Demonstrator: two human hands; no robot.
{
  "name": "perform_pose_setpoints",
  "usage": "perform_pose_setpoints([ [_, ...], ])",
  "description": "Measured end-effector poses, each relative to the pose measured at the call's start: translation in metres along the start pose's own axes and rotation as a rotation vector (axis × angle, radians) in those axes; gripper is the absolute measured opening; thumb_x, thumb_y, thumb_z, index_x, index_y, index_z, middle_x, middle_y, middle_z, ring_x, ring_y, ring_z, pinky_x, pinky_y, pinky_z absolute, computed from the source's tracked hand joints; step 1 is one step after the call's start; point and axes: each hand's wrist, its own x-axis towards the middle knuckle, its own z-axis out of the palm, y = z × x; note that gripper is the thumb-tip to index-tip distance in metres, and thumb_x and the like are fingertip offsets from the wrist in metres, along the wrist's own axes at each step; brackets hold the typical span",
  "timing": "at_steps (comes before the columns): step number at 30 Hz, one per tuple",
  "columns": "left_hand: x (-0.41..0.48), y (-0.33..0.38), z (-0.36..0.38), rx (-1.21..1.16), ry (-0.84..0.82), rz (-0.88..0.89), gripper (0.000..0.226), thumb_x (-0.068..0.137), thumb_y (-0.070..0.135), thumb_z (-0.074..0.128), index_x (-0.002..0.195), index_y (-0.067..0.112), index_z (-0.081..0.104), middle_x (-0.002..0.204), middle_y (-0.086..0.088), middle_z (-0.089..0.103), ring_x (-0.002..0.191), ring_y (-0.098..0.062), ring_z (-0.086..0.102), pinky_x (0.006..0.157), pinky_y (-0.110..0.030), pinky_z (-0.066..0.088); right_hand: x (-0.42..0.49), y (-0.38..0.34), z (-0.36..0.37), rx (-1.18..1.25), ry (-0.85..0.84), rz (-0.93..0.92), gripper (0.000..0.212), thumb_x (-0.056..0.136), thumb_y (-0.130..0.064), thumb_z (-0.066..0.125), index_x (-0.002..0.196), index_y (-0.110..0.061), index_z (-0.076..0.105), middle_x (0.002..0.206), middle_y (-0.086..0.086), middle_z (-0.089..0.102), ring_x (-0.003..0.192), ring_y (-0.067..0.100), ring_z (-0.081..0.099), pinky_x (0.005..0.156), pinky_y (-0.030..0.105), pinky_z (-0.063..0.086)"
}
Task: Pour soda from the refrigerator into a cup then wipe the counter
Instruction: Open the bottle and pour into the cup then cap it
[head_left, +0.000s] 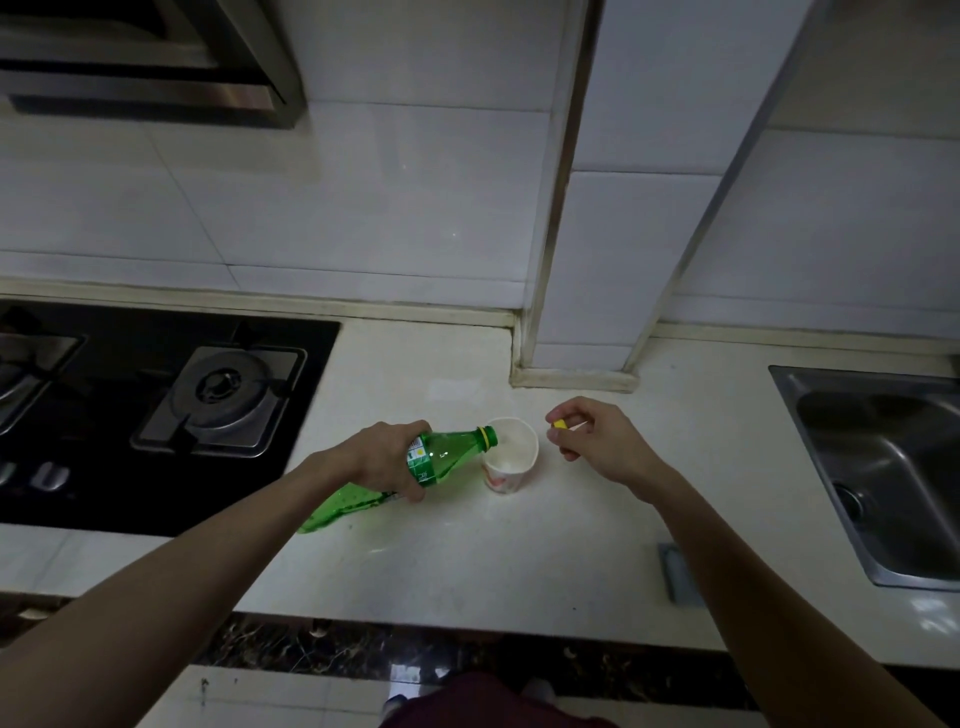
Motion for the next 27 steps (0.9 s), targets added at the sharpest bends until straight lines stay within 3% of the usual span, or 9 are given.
perform_pose_setpoints([
  [19,-0.004,-0.0004,-0.0037,0.025,0.014,-0.022,0.062,0.064,0.036,0.081,0.116,0.024,0.049,0.097,-0.001,0.063,0.086,-0.025,0.059,0.074,-0.033,0.049,-0.0071,0.009,-0.0034,0.055,0.024,0.007,0.012,0.085,-0.015,0.072,0.096,-0.016,0.068,0.086,0.004,0.067,0.063,0.014,0.064,0.072,0.031,0.056],
  [27,-0.007,0.0035,-0.0041,-0.097,0.084,0.018,0.066,0.067,0.031,0.082,0.123,0.025,0.047,0.099,-0.003,0.064,0.087,-0.025,0.061,0.073,-0.033,0.049,-0.0072,0.0013,-0.0023,0.09,0.037,-0.021,0.015,0.089,-0.021,0.066,0.104,-0.022,0.068,0.097,0.001,0.067,0.075,0.018,0.069,0.08,0.031,0.055],
])
